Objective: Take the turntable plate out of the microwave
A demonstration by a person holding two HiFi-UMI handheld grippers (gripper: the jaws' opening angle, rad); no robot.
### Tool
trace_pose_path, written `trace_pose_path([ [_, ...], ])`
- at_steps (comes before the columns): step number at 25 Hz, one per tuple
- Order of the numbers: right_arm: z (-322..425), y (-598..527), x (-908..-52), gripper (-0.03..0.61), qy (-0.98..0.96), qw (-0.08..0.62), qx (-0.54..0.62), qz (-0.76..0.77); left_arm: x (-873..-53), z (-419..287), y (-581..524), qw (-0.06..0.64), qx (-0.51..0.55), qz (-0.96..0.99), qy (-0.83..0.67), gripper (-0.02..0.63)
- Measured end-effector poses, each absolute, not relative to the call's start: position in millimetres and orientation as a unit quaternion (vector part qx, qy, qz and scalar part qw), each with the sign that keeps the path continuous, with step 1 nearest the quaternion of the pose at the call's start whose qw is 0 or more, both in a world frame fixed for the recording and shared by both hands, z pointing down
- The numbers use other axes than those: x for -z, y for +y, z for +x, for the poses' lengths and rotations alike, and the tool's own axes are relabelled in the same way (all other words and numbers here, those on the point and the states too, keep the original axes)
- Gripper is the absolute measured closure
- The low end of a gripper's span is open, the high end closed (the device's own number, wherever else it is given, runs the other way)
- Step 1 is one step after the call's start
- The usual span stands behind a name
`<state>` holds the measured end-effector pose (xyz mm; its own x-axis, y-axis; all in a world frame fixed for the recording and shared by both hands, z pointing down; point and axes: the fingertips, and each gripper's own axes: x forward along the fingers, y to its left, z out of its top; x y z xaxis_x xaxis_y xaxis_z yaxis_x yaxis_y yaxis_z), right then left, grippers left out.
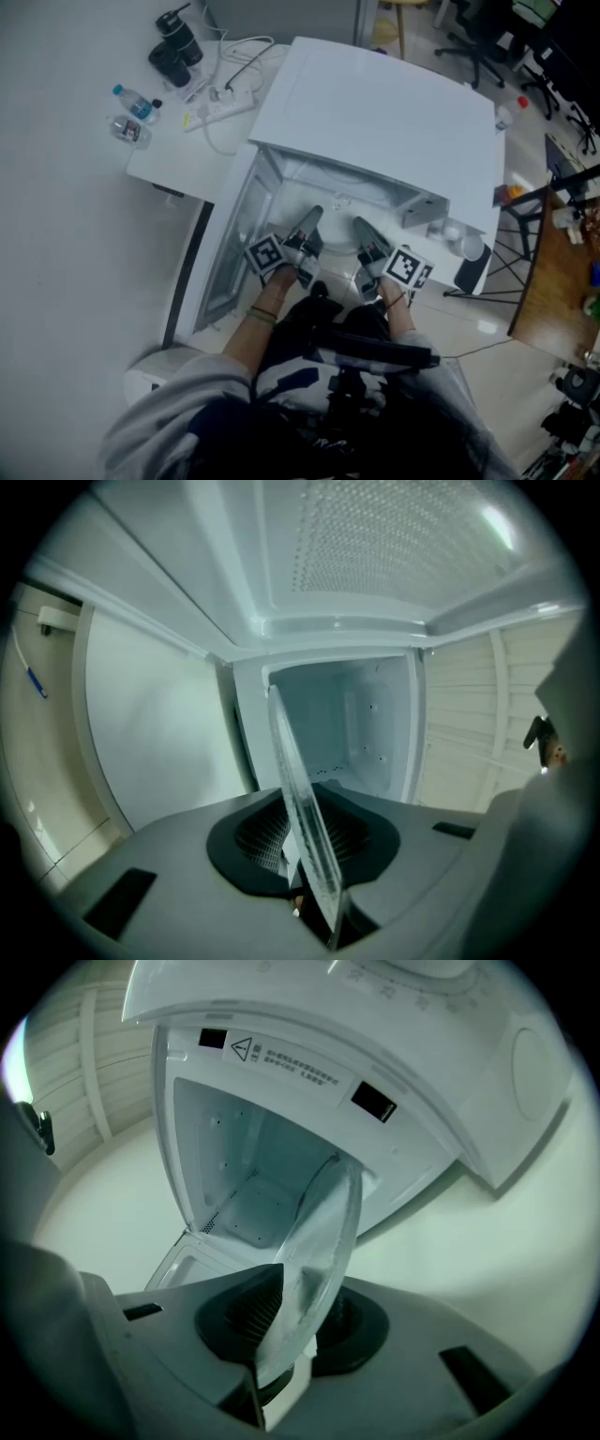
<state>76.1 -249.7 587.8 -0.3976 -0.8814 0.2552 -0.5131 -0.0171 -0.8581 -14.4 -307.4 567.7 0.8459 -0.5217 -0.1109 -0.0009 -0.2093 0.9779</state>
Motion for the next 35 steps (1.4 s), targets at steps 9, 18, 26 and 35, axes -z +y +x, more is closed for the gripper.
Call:
trace_pose_path([
  [9,69,-237,-576,0.483,0.679,0.193,0.489,-0.512,-548,-28,-296,0.594,0.232,0.751,-0.173,0.563],
  [18,64,-213,-562,0.483,0.692,0.188,0.495,-0.49,-530,-38,-266,0.582,0.256,0.749,-0.189,0.563],
  [26,57,-166,-543,0.483,0.74,0.16,0.484,-0.439,-515,-48,-204,0.558,0.297,0.741,-0.226,0.563],
  [35,67,-88,-516,0.483,0.773,0.156,0.468,-0.398,-492,-39,-116,0.532,0.33,0.739,-0.25,0.563],
])
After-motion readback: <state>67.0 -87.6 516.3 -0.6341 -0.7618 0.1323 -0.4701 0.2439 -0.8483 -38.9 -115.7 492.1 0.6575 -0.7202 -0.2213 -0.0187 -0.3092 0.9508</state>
